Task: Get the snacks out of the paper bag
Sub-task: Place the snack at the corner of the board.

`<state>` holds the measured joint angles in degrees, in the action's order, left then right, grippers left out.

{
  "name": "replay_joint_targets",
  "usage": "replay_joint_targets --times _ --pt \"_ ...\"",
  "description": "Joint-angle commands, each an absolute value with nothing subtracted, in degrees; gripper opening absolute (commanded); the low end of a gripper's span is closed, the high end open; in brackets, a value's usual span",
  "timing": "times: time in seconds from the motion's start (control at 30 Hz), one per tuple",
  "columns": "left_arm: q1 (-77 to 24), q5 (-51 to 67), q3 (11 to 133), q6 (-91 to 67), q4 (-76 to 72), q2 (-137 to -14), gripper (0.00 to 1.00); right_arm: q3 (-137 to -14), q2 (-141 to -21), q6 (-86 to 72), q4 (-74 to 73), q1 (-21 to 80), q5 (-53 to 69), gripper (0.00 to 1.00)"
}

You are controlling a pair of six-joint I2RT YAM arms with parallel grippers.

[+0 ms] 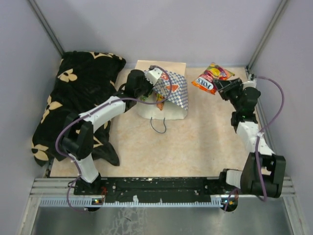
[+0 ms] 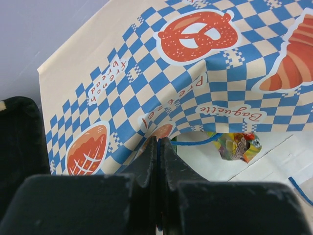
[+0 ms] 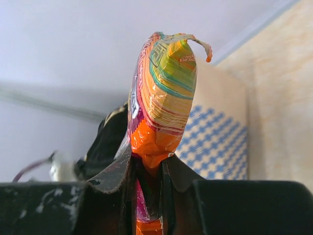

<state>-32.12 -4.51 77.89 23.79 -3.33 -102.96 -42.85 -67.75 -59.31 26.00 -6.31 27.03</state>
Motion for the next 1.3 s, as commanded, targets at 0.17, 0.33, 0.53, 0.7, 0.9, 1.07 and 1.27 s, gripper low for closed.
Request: replay_joint_targets --times 0.17,0.33,0.53,0.7,0.9,1.07,1.27 --pt "-31.8 -2.0 77.9 21.4 -3.4 -98.5 0.00 -49.9 -86.3 -67.6 46.1 -12.5 7.1 0.00" --pt "-31.9 -0.7 77.4 20.2 -2.7 -98.0 0.00 -60.3 -104.3 -68.9 50.9 -15.1 8.1 0.00" --pt "-33.0 -0.4 77.3 19.8 -2.1 -97.5 0.00 -74.5 -123.0 -65.4 44.4 -15.2 7.0 0.00" --pt "-34.0 -1.3 78.0 20.8 -0.8 -97.2 0.00 -81.1 -128.5 -60.8 40.1 -15.3 6.1 0.00" --pt "-34.4 -1.6 78.7 21.3 0.0 -96.9 0.00 -80.7 -124.9 -59.5 35.0 -15.3 4.2 0.83" --pt "-34.4 -1.9 79.3 21.4 1.8 -96.4 0.00 -78.3 -110.2 -63.2 0.2 -15.6 -3.2 0.99" --pt "-34.5 -0.2 80.8 20.6 3.5 -95.9 0.00 -51.0 -82.4 -63.1 1.9 -10.5 -6.5 0.99"
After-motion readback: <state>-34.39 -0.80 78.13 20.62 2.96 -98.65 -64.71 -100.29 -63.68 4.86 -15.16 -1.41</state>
